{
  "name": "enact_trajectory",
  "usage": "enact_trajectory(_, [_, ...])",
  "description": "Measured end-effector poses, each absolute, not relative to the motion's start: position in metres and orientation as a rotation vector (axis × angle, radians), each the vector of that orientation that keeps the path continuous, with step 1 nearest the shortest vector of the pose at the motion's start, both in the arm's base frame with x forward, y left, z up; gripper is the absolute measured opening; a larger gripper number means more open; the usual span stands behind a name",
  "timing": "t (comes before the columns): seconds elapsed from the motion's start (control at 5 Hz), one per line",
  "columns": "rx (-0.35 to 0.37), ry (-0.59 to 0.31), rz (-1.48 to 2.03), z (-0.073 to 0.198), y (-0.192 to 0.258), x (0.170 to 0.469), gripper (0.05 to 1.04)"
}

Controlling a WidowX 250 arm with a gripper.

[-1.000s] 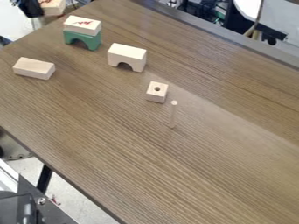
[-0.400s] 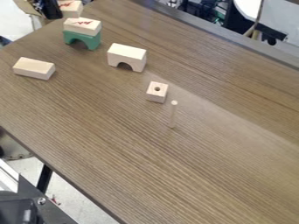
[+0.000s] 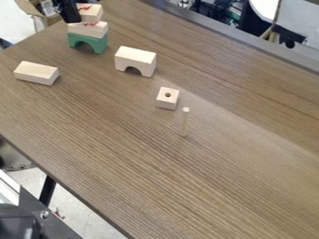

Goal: Put the block on the top of the other block

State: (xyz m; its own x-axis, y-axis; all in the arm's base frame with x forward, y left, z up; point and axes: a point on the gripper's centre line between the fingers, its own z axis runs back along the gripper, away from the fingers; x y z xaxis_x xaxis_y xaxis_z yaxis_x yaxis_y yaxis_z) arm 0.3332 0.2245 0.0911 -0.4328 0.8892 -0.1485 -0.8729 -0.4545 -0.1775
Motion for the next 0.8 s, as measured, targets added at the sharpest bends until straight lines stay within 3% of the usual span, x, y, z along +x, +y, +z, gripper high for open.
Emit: enact_trajectory(0.8, [-0.256,-0.145,2.01,0.096,0.228,0.35,0.564])
